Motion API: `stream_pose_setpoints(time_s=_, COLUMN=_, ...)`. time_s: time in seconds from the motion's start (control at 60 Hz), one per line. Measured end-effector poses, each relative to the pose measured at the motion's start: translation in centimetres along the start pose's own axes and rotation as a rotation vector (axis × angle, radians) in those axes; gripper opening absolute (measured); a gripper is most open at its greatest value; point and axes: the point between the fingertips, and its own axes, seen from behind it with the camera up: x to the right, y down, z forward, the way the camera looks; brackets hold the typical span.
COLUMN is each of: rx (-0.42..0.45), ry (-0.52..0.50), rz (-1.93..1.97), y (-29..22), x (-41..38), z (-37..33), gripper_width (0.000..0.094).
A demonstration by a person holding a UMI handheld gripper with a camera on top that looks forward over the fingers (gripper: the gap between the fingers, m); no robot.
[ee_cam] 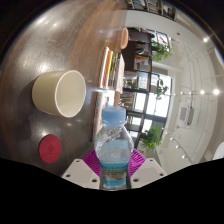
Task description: Pour water
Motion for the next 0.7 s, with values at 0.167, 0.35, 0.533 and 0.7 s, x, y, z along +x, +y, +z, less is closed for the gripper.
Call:
stream_pose_setpoints(time_s=0.167, rx=0.051, ry=0.034, rz=-0.307, y=-2.3, x=-0.7, z=1.3, gripper_width=0.0302)
stream_pose_setpoints(time_s=0.35, rx=0.038, ry=0.057, rz=-0.506, y=-2.9, x=-1.0, z=1.7, gripper_width=0.0302)
stream_pose_setpoints(time_s=0.533, rx=0.038, ry=0.021, rz=-0.385, y=-2.9, x=-1.2, z=1.6, gripper_width=0.0326)
stream_pose_setpoints(time_s=0.7, rx=0.112, ry=-0.002, rz=0.068, y=-4.9, x=2.3, z=-0.4, gripper_width=0.0328)
